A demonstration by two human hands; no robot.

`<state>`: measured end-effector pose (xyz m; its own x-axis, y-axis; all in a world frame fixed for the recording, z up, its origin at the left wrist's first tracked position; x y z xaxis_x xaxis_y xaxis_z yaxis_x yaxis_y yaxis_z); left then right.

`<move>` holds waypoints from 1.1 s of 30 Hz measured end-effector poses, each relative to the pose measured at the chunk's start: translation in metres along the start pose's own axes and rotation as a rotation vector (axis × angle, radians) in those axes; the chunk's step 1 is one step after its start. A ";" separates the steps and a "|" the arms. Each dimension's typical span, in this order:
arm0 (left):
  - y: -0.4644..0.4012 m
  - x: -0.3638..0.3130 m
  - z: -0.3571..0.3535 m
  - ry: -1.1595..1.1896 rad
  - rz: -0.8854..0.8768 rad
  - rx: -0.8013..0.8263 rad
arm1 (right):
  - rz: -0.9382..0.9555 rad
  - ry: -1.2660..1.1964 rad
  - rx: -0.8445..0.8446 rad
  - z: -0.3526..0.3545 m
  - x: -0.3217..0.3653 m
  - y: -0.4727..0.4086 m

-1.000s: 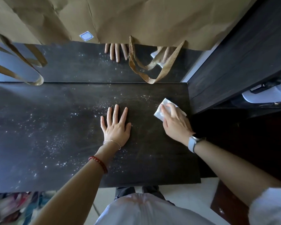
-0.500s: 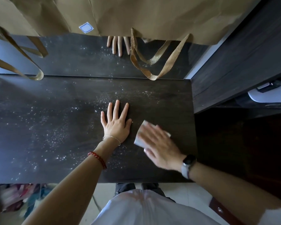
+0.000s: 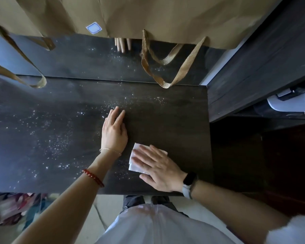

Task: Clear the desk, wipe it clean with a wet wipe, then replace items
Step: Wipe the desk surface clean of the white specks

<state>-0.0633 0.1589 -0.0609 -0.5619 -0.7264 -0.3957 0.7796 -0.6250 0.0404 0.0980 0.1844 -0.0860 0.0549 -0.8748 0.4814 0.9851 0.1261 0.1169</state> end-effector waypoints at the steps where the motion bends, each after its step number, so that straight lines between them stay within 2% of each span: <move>1: 0.007 0.007 0.003 -0.031 0.009 -0.036 | 0.036 0.024 -0.002 0.005 -0.007 0.004; 2: 0.015 0.014 0.005 -0.083 0.034 -0.045 | -0.028 0.046 -0.050 0.015 -0.027 0.001; 5: 0.041 0.036 0.006 -0.214 0.136 -0.026 | -0.465 0.044 -0.327 0.061 -0.114 -0.007; 7: 0.055 0.050 0.007 -0.267 0.208 0.009 | -0.738 -0.015 -0.401 0.076 -0.154 -0.015; 9: 0.064 0.063 0.007 -0.291 0.280 0.044 | -0.857 -0.074 -0.462 0.081 -0.156 -0.037; 11: 0.069 0.074 0.008 -0.300 0.334 0.054 | -0.735 -0.069 -0.435 0.073 -0.124 -0.071; 15: 0.071 0.086 0.012 -0.313 0.326 0.040 | -0.189 -0.031 -0.140 0.016 -0.011 -0.103; 17: 0.071 0.089 0.013 -0.307 0.306 0.045 | -0.096 -0.024 -0.114 0.018 -0.010 -0.088; 19: 0.070 0.090 0.015 -0.296 0.296 0.046 | -0.263 0.028 -0.277 0.043 -0.060 -0.071; 21: 0.071 0.092 0.017 -0.281 0.285 0.045 | -0.627 -0.015 -0.438 0.074 -0.120 -0.051; 23: 0.069 0.096 0.023 -0.254 0.267 0.053 | -0.902 -0.094 -0.508 0.086 -0.141 -0.055; 24: 0.069 0.098 0.025 -0.237 0.251 0.059 | -0.929 -0.106 -0.513 0.085 -0.132 -0.071; 26: 0.067 0.103 0.031 -0.185 0.207 0.059 | -0.788 -0.112 -0.456 0.067 -0.094 -0.123; 29: 0.067 0.114 0.056 -0.080 0.175 -0.048 | -0.416 -0.051 -0.228 0.023 -0.004 -0.180; 31: 0.066 0.133 0.070 -0.102 0.214 -0.101 | -0.196 0.019 -0.050 0.002 0.039 -0.177; 33: 0.064 0.158 0.078 -0.199 0.257 -0.084 | -0.119 -0.005 -0.022 0.008 0.034 -0.158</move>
<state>-0.1235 -0.0177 -0.0494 -0.3805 -0.9039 -0.1956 0.9182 -0.3944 0.0362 -0.0571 0.1379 -0.0814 -0.0630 -0.8808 0.4692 0.9879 0.0116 0.1545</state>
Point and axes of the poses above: each hand's wrist, its own y-axis away from the middle knuckle, its own z-axis out of the back of the hand, x = y × z, the point moved 7 cm from there along -y, towards the middle knuckle, and after that the axes turned 14 degrees about -y, right-handed, at the moved point
